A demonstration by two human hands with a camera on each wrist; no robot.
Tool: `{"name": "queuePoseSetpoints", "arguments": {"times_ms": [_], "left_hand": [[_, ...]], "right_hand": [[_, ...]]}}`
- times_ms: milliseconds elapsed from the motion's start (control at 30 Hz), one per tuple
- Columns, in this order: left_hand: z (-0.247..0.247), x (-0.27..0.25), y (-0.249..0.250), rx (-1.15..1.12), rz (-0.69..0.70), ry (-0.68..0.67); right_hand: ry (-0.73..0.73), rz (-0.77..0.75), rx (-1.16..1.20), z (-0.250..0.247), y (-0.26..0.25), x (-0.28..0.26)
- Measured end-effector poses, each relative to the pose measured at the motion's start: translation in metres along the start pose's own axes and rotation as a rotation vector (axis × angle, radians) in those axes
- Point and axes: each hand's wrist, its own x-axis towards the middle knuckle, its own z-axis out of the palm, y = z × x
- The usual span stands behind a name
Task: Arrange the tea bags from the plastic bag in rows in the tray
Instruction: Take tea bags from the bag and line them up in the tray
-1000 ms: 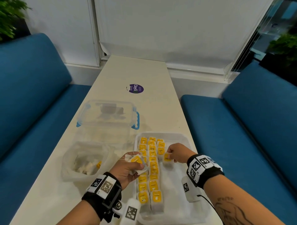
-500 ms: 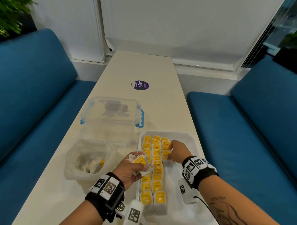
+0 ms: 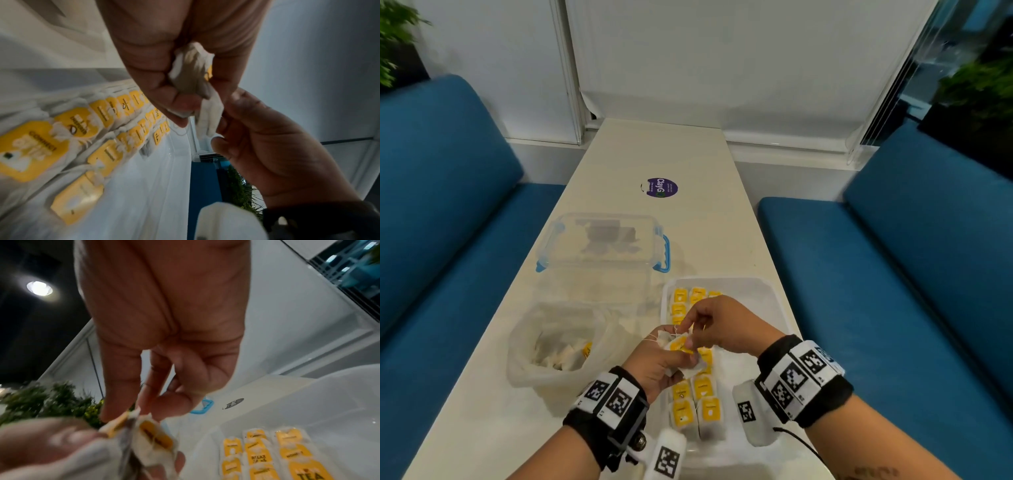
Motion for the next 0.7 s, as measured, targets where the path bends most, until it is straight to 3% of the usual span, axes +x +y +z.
{"name": "queuePoseSetpoints", "arguments": {"times_ms": [167, 500, 700], "left_hand": [[-0.001, -0.007, -0.004, 0.004, -0.019, -0.027], [-0.007, -0.016, -0.001, -0.144, -0.029, 0.033], [-0.009, -0.019, -0.004, -0.126, -0.058, 0.024]], "right_hand": [[0.018, 0.015, -0.015, 0.011, 0.005, -0.007], [0.222, 0.051, 0.306, -0.004, 0.012, -0.026], [0.319, 0.107, 0.133, -0.016, 0.019, -0.029]]}}
